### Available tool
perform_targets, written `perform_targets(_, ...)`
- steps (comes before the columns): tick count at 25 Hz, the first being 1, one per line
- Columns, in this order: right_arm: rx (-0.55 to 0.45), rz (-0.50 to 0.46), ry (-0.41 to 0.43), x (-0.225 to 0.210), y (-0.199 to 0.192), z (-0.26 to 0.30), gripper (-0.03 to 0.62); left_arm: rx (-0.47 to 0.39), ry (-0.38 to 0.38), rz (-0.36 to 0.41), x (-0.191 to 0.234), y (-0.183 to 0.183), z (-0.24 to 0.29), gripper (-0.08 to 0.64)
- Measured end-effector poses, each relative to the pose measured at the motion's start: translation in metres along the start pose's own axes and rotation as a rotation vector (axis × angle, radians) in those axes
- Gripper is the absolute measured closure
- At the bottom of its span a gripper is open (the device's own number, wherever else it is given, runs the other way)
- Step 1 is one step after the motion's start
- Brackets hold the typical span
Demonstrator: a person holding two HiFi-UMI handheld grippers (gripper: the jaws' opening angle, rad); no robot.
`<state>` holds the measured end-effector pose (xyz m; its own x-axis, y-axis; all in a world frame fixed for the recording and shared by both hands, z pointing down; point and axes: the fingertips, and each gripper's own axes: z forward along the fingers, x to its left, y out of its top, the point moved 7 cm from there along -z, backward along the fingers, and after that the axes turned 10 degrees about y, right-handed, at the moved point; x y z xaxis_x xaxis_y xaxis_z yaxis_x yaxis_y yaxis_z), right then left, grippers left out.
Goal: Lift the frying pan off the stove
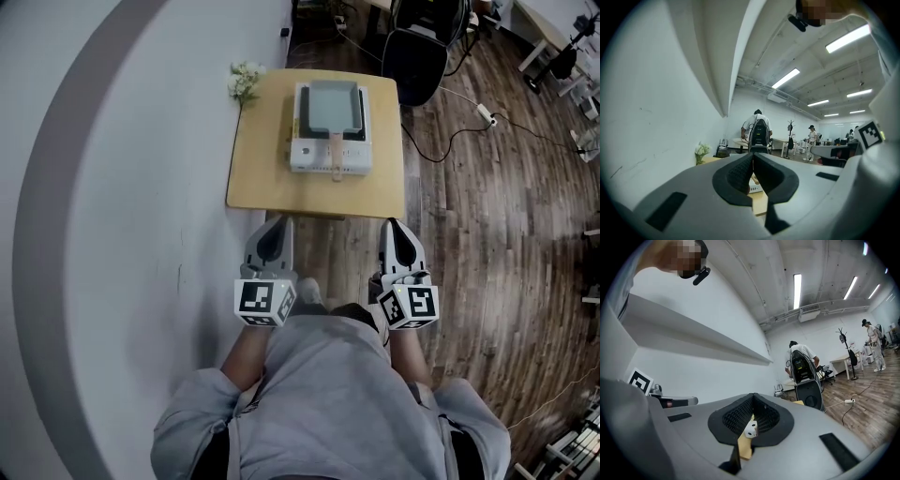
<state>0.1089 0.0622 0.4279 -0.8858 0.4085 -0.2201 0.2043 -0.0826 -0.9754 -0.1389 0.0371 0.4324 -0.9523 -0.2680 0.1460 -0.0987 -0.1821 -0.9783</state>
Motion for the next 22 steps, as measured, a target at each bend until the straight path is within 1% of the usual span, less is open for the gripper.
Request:
perform_targets(7, 0.022, 0.002, -0.009, -0.001, -0.006, 0.024, 0.592, 0.021, -0.006, -0.015, 0.019, -0.002, 0.023, 0.557)
perform_targets(13, 0.043, 0.012, -0.004, -0.019, -0.012, 0.046, 0.593, 0.044, -0.013, -0.019, 0.02, -0.007, 0.052, 0.557)
perform_targets(19, 0.079, 0.031, 0.047, -0.048, -0.015, 0.085, 0.592, 0.058, -0.006, -0.031, 0.019, -0.006, 0.092, 0.557)
perform_targets(22, 0.142, 0.068, 0.088, -0.063, -0.022, 0.108, 0.592, 0.073, -0.007, -0.059, 0.02, -0.005, 0.116, 0.557)
